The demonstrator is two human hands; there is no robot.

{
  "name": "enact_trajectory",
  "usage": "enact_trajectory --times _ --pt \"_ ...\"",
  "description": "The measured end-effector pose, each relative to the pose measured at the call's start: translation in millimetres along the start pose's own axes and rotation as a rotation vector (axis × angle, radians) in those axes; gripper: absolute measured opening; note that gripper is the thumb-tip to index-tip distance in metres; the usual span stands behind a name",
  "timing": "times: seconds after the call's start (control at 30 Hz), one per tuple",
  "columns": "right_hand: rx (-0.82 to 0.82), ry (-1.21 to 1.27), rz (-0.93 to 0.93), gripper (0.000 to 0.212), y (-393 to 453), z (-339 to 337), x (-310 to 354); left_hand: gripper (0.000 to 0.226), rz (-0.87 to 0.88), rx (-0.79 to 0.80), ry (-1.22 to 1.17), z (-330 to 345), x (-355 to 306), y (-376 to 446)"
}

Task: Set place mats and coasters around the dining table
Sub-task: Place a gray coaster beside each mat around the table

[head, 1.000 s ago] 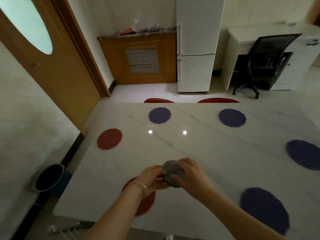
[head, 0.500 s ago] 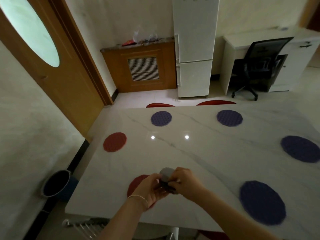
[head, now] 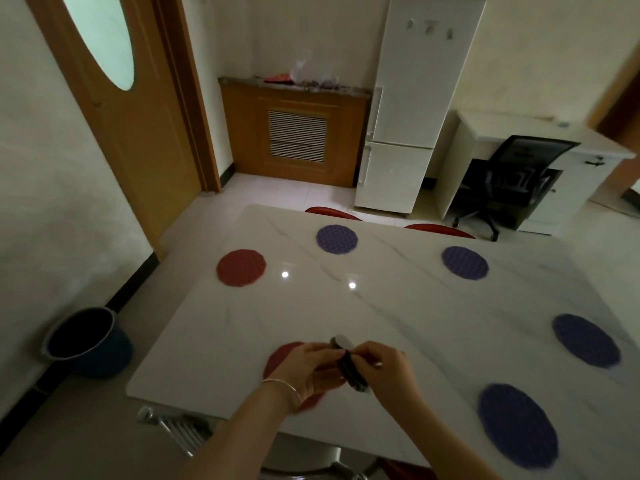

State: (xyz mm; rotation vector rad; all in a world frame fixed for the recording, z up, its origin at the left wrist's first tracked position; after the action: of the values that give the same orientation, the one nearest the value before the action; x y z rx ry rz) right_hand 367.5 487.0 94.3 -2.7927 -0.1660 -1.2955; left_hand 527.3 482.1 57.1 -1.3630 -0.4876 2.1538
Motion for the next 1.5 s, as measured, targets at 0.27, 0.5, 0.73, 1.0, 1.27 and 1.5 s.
enact_trajectory --times 0.27,0.5,0.73,1.0,1.27,1.5 --pt "-0.040 0.088 0.044 0.011 -5.3 15.4 -1.3 0.026 0.028 -0.032 0.013 -16.1 4.7 3.2" --pt "-0.031 0.035 0.043 0.012 2.6 21.7 -15.2 0.035 0.013 -0.121 0.087 -33.2 12.3 9.3" --pt "-0.278 -0.059 0.156 0.014 8.9 15.9 -54.6 0.023 0.036 -0.223 0.204 -52.5 23.0 10.7" --pt "0.054 -0.442 -0.019 0.021 -13.5 56.4 -104.5 0.023 -0.006 -0.298 0.140 -69.1 26.7 1.6" --pt "0.248 -0.554 -0.096 0.027 -26.1 79.2 -126.0 0.023 0.021 -0.335 0.125 -68.6 16.0 -9.3" --pt "-0.051 -0.235 -0.011 0.031 -24.3 54.8 -99.9 0.025 0.046 -0.290 0.091 -53.1 16.5 -6.2"
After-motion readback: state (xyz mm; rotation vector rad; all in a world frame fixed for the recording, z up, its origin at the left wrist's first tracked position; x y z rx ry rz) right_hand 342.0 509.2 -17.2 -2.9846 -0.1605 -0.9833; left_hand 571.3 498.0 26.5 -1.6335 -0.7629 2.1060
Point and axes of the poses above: each hand's wrist, its own y-axis towards the middle knuckle, its own z-axis out of the palm, x = y × z, the point moved 2 cm from there along y, towards the middle knuckle
